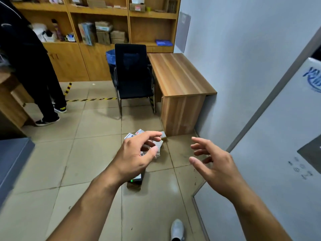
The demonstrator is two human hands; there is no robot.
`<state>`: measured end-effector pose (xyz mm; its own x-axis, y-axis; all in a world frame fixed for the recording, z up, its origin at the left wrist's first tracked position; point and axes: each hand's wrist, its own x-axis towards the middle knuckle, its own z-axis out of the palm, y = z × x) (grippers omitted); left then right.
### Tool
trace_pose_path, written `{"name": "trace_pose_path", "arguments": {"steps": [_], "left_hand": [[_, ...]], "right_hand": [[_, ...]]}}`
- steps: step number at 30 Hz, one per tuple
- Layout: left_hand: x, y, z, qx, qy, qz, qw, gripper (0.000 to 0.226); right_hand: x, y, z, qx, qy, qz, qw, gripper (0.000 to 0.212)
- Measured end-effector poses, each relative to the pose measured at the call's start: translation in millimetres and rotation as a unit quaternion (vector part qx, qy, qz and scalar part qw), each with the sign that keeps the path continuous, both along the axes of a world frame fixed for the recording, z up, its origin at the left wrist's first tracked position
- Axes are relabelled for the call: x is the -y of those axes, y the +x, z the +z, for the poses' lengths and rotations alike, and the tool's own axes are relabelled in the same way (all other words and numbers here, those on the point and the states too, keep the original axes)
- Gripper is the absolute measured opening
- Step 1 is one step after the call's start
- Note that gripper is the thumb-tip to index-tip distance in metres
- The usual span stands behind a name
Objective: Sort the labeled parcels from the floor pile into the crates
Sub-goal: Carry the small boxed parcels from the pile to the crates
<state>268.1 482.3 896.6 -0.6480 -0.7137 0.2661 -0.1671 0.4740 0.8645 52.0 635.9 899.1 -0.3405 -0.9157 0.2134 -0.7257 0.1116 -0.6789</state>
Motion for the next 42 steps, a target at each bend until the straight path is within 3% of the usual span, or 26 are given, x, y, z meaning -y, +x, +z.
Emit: {"name": "trace_pose_path", "arguments": {"steps": [13, 23, 29, 36, 42], "left_hand": [[122, -183, -5, 0.052, -0.013, 0.072, 0.996, 0.038], [230, -215, -34, 0.066, 0.027, 0.137, 0.988, 0.041], [347, -256, -60, 0.047, 0.038, 0.142, 0.988, 0.038], [489, -309, -83, 0.049, 0.074, 0.124, 0.988, 0.036], [551, -327, -133, 0.093, 0.133, 0.158, 0.974, 0.037]], "right_hand": [[180, -191, -27, 0.119, 0.005, 0.046, 0.992, 0.047], [325, -245, -49, 0.162, 0.012, 0.077, 0.984, 0.046], [419, -288, -67, 0.147, 0.039, 0.05, 0.987, 0.043], [519, -342, -109, 0.117, 0.124, 0.016, 0.985, 0.043], [568, -379, -168, 0.139, 0.182, 0.006, 0.973, 0.041]]}}
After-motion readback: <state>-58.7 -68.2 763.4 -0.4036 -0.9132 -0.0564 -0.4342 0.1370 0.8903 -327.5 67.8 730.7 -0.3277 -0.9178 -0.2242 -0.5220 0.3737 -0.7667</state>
